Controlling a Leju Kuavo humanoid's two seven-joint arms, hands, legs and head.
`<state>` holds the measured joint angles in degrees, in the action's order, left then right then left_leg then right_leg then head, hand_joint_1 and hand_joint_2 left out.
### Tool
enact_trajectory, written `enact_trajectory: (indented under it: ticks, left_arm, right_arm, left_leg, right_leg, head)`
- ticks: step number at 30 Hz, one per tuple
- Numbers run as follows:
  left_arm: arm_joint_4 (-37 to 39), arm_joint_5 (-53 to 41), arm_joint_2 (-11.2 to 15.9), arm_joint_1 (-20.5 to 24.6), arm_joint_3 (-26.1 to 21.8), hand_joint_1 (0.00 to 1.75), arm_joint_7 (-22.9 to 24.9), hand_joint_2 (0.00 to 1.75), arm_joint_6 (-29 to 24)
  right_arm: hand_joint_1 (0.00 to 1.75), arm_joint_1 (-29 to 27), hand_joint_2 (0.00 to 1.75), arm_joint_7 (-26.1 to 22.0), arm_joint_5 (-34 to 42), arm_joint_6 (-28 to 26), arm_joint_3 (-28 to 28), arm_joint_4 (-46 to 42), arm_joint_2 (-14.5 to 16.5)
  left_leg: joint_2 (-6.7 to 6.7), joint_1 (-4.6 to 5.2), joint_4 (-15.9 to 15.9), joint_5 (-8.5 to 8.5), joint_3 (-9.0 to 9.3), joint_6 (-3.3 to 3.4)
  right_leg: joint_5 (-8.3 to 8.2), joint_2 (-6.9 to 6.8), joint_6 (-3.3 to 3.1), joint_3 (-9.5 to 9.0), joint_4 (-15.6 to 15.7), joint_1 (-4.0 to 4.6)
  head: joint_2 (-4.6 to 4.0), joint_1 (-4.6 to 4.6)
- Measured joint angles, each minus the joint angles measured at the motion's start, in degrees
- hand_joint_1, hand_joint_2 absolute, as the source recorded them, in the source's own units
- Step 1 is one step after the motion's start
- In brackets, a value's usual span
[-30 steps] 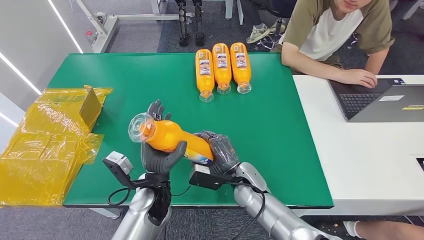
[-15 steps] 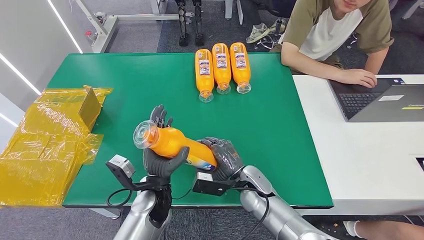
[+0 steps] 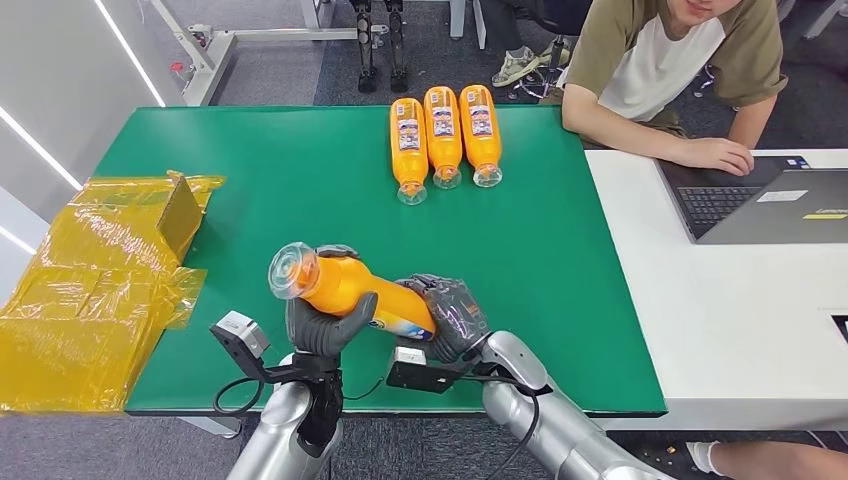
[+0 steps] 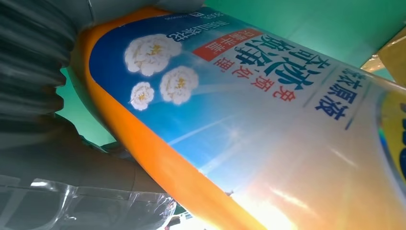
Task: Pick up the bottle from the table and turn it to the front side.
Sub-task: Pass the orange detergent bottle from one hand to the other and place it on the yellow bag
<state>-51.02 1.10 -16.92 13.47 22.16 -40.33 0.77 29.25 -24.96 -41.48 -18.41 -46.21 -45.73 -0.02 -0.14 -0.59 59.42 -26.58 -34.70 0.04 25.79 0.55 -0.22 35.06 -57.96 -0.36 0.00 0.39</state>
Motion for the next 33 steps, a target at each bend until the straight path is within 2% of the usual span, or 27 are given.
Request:
enact_trajectory:
  ticks: [3, 5, 7, 9, 16, 22, 27, 33]
  left_arm:
    - [-0.1, 0.0, 0.0, 0.0, 0.0, 1.75, 0.0, 1.75, 0.3]
    - [-0.1, -0.1, 0.0, 0.0, 0.0, 1.75, 0.0, 1.75, 0.4]
    - [-0.2, -0.1, 0.0, 0.0, 0.0, 1.75, 0.0, 1.75, 0.5]
    - [-0.3, -0.3, 0.0, 0.0, 0.0, 1.75, 0.0, 1.75, 0.1]
    - [-1.6, -3.8, 0.0, 0.6, 0.0, 1.75, 0.1, 1.75, -6.4]
    - [-2.5, -15.9, 1.1, 2.3, 0.0, 1.75, 4.5, 1.75, -20.2]
    - [-4.0, -28.8, 5.2, 2.9, 0.0, 1.75, 11.3, 1.75, -26.4]
    - [-4.4, -42.3, 13.1, 4.4, -0.1, 1.75, 18.6, 1.75, -27.5]
  right_arm:
    - [1.75, -0.4, 1.75, 0.0, 0.0, -0.9, 0.0, -0.1, 0.0]
    - [1.64, -0.7, 1.75, -0.1, 0.0, -1.8, 0.1, -0.2, 0.0]
    - [0.80, -1.0, 1.75, -0.4, 0.3, -3.0, 0.3, -0.4, 0.0]
    - [0.03, -1.5, 1.75, -1.2, 1.4, -4.7, 0.5, -0.5, 0.2]
    - [0.00, -4.9, 1.75, -6.9, 11.6, -14.5, 1.9, -2.6, 2.7]
    - [0.00, -9.3, 1.75, -10.5, 19.8, -19.0, 3.8, -8.8, 4.4]
    - [0.00, -13.9, 1.75, -10.2, 20.8, -19.8, 5.2, -15.3, 4.9]
    - [0.00, -20.3, 1.75, -11.8, 19.9, -19.9, 9.5, -22.4, 4.9]
  left_leg:
    - [0.00, 0.00, 0.0, 0.00, 0.00, 0.00]
    - [0.00, 0.00, 0.0, 0.00, 0.00, 0.00]
    - [0.00, 0.00, 0.0, 0.00, 0.00, 0.00]
    - [0.00, 0.00, 0.0, 0.00, 0.00, 0.00]
    - [-0.02, -0.02, 0.0, 0.00, -0.02, 0.00]
    - [-0.03, -0.02, 0.0, 0.00, -0.03, 0.00]
    - [-0.03, -0.03, 0.0, 0.00, -0.03, 0.00]
    - [-0.04, -0.04, -0.1, 0.01, -0.02, -0.01]
  right_leg:
    - [0.00, 0.00, 0.00, 0.00, 0.0, 0.00]
    - [0.00, 0.00, 0.00, 0.00, 0.0, 0.00]
    - [0.00, 0.00, 0.00, 0.00, 0.0, 0.00]
    - [0.00, 0.00, 0.00, 0.00, 0.0, 0.00]
    - [0.00, -0.03, 0.00, -0.01, 0.0, 0.01]
    - [0.00, -0.04, 0.00, -0.02, 0.0, 0.01]
    - [0.01, -0.04, -0.01, -0.01, -0.1, 0.02]
    - [0.04, -0.05, -0.05, 0.00, -0.1, 0.03]
  head:
    - [0.00, 0.01]
    - [0.00, 0.01]
    - [-0.01, 0.01]
    - [0.00, 0.01]
    - [0.00, -0.01]
    - [0.00, 0.01]
    - [-0.01, 0.00]
    - [0.00, 0.01]
